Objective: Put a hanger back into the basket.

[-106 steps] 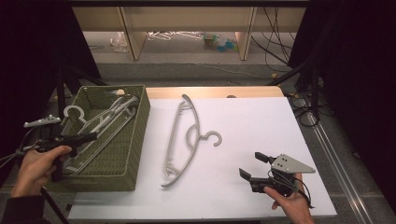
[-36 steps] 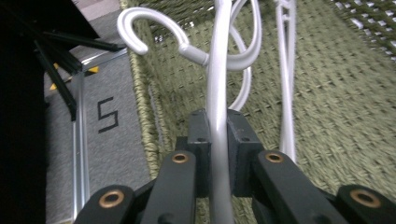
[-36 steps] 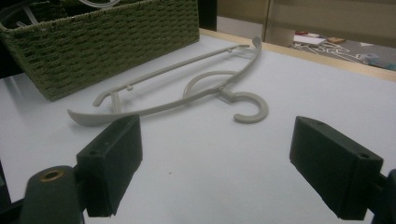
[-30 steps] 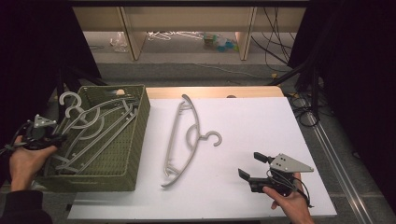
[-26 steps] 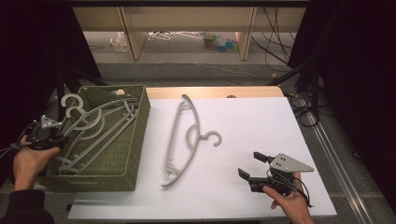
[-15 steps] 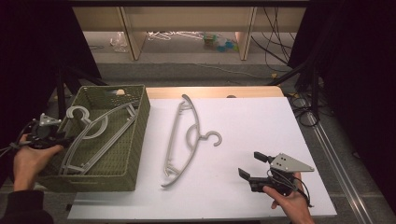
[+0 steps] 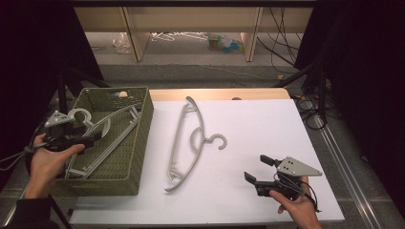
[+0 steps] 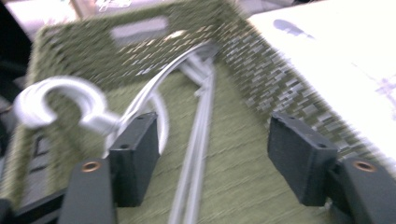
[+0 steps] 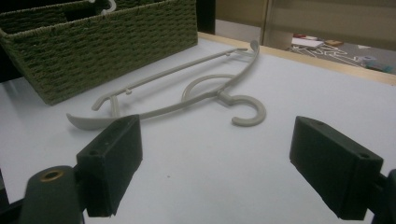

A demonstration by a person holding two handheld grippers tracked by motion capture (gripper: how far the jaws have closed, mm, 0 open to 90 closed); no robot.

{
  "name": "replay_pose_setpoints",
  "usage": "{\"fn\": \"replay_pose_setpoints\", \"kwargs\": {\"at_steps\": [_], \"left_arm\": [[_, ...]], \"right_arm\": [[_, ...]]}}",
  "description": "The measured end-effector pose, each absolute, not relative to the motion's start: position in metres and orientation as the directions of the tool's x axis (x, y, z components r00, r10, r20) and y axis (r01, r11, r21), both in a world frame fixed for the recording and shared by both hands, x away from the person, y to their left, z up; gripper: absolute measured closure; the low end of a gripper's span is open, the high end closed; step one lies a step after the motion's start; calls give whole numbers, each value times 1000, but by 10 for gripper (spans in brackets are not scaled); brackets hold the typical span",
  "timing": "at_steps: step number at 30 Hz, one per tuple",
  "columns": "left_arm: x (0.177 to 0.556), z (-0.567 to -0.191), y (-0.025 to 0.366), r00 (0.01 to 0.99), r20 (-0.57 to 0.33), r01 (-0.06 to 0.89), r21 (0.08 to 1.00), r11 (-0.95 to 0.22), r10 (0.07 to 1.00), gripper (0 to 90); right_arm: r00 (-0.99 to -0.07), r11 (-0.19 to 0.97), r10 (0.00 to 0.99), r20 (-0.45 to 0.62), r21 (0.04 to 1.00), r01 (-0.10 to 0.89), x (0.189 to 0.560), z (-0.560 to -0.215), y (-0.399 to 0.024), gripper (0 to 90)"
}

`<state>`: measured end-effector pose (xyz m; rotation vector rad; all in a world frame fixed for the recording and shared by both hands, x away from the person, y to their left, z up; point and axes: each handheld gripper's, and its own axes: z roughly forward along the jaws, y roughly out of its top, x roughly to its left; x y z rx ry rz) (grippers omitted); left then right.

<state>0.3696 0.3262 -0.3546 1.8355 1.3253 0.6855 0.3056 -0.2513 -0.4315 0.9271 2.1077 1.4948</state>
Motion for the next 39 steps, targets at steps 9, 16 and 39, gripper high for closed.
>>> {"fn": "replay_pose_setpoints", "kwargs": {"at_steps": [9,16,39], "left_arm": [[362,-348,268,437,-43,462,868,-183,899,270],[354,-355,230,523,-18,419,876,-238,852,262],[316,-418,158,633,-69,349,914,-206,771,163]], "right_arm": [[-701,219,711,56,929,297,305,-430,-252,181],[-708,190,703,71,940,283,306,-431,-251,181],[-708,187,703,74,940,285,305,-430,-253,179]]}}
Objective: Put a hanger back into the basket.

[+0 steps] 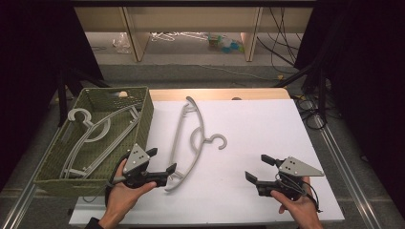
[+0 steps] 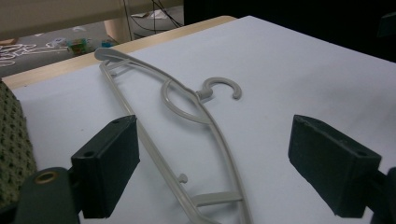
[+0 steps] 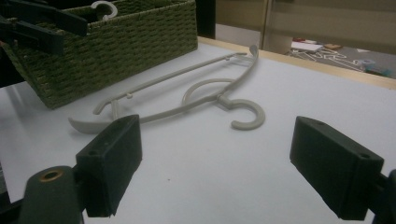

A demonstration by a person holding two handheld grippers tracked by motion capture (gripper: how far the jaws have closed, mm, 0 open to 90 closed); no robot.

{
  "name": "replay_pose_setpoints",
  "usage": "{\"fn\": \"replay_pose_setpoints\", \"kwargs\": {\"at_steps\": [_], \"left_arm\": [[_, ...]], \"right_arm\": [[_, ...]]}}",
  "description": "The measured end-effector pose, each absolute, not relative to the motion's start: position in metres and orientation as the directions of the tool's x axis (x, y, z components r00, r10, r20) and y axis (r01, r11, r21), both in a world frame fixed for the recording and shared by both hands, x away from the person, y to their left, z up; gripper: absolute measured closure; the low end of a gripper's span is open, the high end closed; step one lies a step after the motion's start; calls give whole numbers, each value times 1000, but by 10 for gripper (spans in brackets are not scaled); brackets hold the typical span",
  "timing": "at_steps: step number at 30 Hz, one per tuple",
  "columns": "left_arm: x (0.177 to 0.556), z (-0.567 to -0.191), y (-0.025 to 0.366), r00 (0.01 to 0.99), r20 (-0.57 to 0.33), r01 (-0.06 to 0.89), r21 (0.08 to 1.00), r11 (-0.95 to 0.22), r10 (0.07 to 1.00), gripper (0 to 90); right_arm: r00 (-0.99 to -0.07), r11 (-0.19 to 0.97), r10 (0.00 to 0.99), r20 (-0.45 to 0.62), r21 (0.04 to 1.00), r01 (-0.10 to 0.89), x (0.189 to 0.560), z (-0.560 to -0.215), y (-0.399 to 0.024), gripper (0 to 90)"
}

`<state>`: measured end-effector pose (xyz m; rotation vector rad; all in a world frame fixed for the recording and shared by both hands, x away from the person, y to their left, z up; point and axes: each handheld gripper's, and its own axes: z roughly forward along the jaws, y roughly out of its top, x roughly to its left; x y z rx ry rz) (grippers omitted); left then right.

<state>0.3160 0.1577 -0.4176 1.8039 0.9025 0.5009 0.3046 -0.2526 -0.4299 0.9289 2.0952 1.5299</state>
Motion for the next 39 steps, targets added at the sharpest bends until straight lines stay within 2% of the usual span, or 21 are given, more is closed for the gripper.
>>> {"fn": "replay_pose_setpoints", "kwargs": {"at_steps": [15,26,31,35,39], "left_arm": [[319,-426,149,659,-38,368,887,-279,751,159],[333,-437,121,722,-14,409,815,-410,692,174],[350,-438,105,747,15,433,748,-503,665,211],[366,-443,89,738,29,464,704,-538,674,283],[381,-452,78,715,4,514,674,-530,699,313]], "right_arm": [[-709,204,703,59,938,279,304,-429,-251,176],[-714,210,697,61,935,285,304,-429,-251,176],[-715,208,696,62,936,284,305,-430,-251,176],[-709,206,702,57,937,280,305,-430,-251,176],[-716,214,696,61,933,288,305,-430,-251,176]]}}
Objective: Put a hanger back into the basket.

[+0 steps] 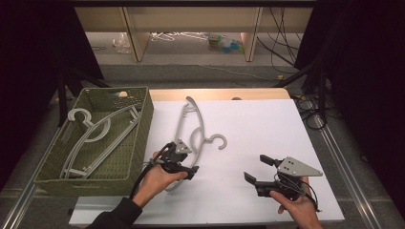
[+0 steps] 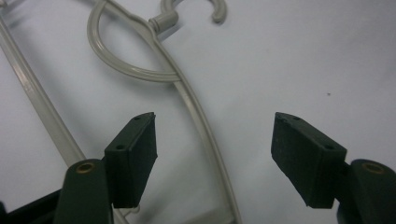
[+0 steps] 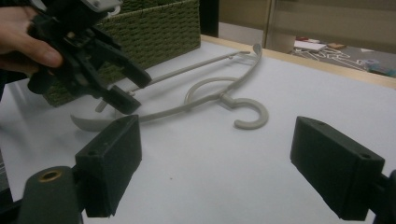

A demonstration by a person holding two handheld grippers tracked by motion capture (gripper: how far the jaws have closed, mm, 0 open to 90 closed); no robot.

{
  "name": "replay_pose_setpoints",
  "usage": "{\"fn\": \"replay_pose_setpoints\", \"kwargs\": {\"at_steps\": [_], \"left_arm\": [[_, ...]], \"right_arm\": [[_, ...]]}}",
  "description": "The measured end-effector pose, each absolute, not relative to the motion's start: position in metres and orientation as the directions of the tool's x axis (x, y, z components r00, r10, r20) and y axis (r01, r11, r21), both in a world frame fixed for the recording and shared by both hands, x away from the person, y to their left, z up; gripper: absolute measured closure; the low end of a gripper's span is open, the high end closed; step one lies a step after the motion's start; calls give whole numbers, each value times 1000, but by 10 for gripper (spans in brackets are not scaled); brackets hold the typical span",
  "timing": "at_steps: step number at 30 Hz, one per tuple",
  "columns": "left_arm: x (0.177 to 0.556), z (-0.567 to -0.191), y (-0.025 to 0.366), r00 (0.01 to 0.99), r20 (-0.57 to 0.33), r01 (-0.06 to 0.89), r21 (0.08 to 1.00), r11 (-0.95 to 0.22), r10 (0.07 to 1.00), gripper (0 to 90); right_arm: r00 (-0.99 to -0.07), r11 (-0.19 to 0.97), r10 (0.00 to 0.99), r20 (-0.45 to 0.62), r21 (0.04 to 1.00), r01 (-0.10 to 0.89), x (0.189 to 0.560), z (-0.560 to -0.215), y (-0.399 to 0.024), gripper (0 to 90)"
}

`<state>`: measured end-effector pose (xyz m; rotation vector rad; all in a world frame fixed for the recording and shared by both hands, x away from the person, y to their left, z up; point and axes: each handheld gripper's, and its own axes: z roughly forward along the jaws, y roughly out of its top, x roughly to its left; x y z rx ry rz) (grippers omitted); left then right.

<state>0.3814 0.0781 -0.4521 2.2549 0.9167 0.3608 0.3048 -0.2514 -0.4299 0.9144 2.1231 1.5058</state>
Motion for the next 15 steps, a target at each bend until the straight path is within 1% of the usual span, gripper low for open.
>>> {"fn": "replay_pose_setpoints", "kwargs": {"at_steps": [2,3,5,6,8,9,11,13,14,15], "left_arm": [[387,-454,76,717,11,523,652,-548,697,333],[389,-456,74,719,4,531,643,-552,695,378],[395,-458,70,735,24,525,613,-590,678,385],[398,-459,68,738,39,519,604,-604,674,381],[403,-462,66,724,27,539,601,-590,689,387],[406,-464,66,725,18,548,591,-592,689,410],[410,-467,66,718,16,553,595,-583,696,429],[414,-469,66,732,12,544,592,-595,682,452],[415,-470,67,724,1,557,589,-585,690,464],[418,-471,68,727,-8,560,586,-586,686,495]], "right_arm": [[-715,211,696,64,934,289,305,-430,-251,176],[-717,210,694,65,934,288,305,-430,-251,176],[-716,210,695,63,935,287,305,-430,-251,176],[-715,191,695,76,939,286,305,-431,-250,176],[-716,195,694,75,938,288,305,-431,-250,176],[-712,226,700,61,926,301,304,-429,-252,176],[-716,195,694,75,938,287,305,-431,-250,176],[-713,198,697,71,938,286,305,-431,-250,176],[-712,229,700,55,927,297,304,-429,-252,176],[-710,208,703,42,943,261,306,-430,-250,177]]}}
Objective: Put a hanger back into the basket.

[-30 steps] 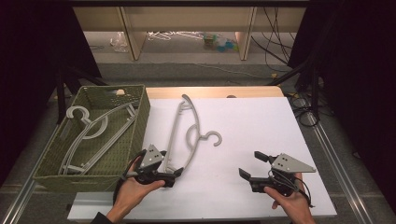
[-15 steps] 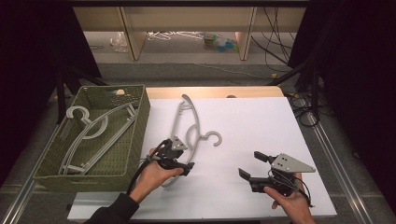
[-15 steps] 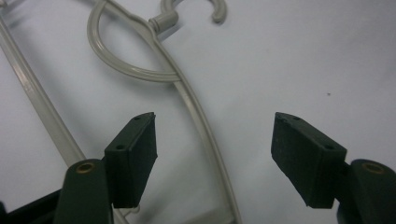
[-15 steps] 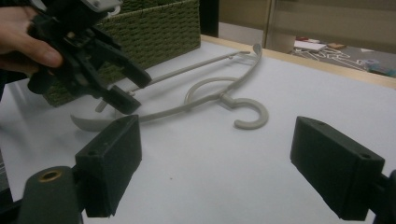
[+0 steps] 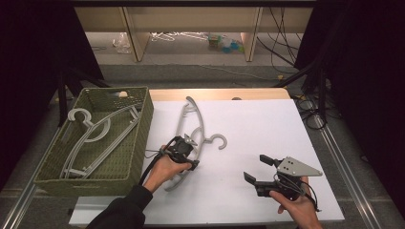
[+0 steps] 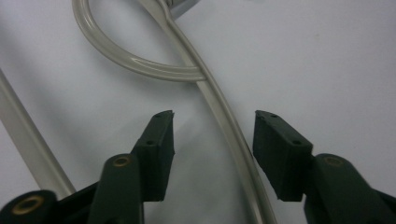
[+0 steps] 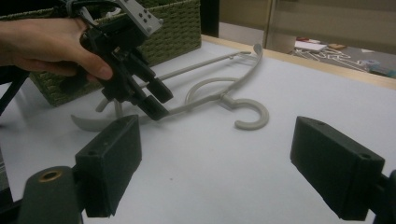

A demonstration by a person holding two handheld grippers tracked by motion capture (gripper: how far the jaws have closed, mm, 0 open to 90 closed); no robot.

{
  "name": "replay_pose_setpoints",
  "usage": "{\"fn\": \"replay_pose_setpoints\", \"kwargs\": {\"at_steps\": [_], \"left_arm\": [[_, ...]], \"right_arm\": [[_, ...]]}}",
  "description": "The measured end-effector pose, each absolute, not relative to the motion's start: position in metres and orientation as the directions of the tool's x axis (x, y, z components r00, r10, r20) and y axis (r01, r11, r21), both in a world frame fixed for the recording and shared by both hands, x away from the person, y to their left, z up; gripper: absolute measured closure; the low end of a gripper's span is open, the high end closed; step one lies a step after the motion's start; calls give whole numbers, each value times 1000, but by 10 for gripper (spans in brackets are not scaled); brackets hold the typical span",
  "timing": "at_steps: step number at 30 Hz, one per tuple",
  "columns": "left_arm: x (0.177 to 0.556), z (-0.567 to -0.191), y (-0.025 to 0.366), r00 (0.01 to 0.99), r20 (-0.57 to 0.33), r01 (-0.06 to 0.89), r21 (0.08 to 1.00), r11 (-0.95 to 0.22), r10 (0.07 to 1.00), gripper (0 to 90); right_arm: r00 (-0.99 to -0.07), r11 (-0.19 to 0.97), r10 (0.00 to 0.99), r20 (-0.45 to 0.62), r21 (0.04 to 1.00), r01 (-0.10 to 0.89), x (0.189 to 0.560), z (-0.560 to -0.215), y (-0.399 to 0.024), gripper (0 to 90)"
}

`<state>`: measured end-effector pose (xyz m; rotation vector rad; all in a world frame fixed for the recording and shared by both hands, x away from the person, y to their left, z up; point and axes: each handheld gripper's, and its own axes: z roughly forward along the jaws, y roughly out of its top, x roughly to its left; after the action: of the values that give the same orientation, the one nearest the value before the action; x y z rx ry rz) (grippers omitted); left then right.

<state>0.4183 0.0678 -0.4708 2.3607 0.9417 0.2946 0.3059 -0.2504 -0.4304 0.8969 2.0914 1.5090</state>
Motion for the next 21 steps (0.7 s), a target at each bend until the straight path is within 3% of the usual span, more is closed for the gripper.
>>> {"fn": "replay_pose_setpoints", "kwargs": {"at_steps": [10,13,21], "left_arm": [[429,-470,64,719,-34,580,579,-573,694,536],[431,-473,60,741,-65,591,537,-602,669,556],[434,-473,51,723,-27,600,521,-608,690,630]], "right_arm": [[-711,227,700,59,926,300,304,-429,-252,176],[-710,226,702,60,926,302,304,-429,-252,176],[-710,209,701,61,935,287,305,-430,-250,176]]}}
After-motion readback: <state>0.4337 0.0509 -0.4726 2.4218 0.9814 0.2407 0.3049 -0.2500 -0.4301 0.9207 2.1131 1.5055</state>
